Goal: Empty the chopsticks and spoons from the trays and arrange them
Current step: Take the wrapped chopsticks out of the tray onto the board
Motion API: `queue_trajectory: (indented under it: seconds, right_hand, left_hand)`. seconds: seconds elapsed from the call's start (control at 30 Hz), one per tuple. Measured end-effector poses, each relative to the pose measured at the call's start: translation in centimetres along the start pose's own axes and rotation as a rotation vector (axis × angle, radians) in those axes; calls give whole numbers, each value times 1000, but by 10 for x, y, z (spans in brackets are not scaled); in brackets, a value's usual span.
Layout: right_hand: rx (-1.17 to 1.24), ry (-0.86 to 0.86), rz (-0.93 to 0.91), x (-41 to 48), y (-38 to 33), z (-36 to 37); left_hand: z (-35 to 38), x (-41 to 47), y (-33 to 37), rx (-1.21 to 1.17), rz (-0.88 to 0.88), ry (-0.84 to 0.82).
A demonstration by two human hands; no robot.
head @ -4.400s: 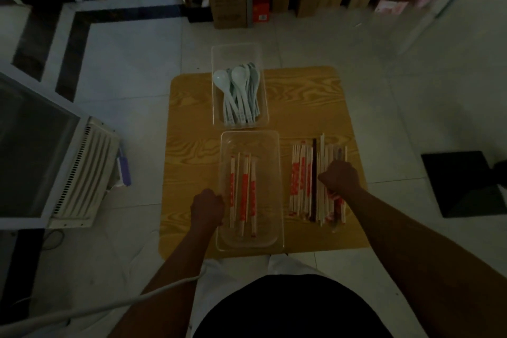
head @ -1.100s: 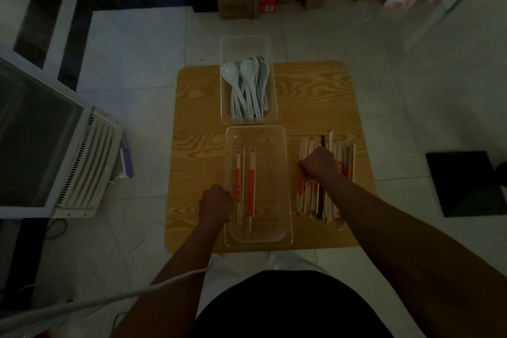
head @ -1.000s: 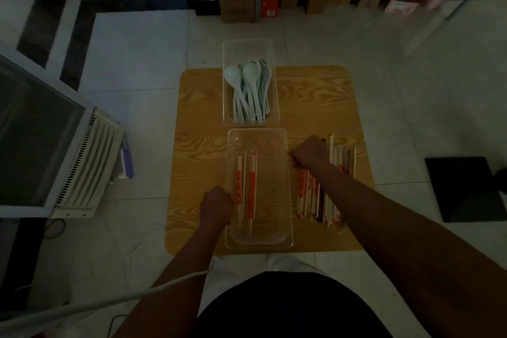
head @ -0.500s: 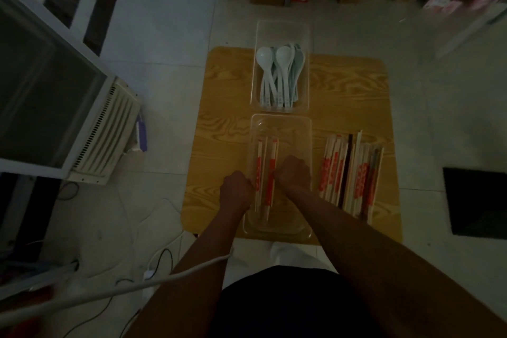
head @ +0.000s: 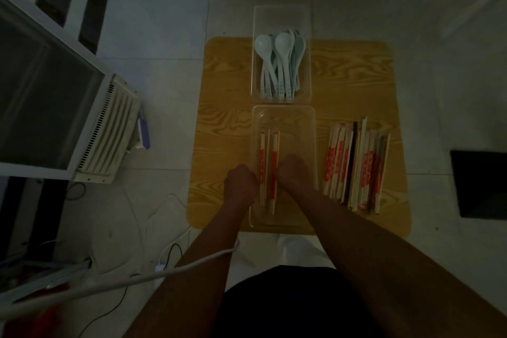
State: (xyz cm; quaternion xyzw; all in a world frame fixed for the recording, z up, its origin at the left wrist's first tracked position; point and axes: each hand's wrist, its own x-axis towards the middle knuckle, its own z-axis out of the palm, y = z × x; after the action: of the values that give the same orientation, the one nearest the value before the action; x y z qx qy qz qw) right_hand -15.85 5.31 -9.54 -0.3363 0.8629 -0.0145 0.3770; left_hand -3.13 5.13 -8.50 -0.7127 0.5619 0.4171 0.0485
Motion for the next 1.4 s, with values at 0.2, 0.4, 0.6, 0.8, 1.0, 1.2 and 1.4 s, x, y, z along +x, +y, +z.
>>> queue_trajectory:
  seconds: [0.2,0.4,0.6,0.8,1.0,1.2,1.4]
  right_hand:
    - [61,-44,-182,5,8,-36]
    - [109,127,-259,43,50,-115]
    - [74,117,41,66,139,-150]
    - [124,15,93,55,157,-134]
    - [118,66,101,56,149,-113]
    - [68,159,129,60,149,-106]
    - [61,170,118,62,152,-101]
  left_hand:
    - [-4,-1,4,13,-28,-29]
    - [-4,-2,7,85,-27,-18]
    - [-1,-2,10,98,-43,12]
    - [-3,-5,13,139,-61,-5]
    - [-1,-4,12,110,-49,0]
    - [0,-3,9,105,-61,-8]
    - [0,-1,6,109,-58,-14]
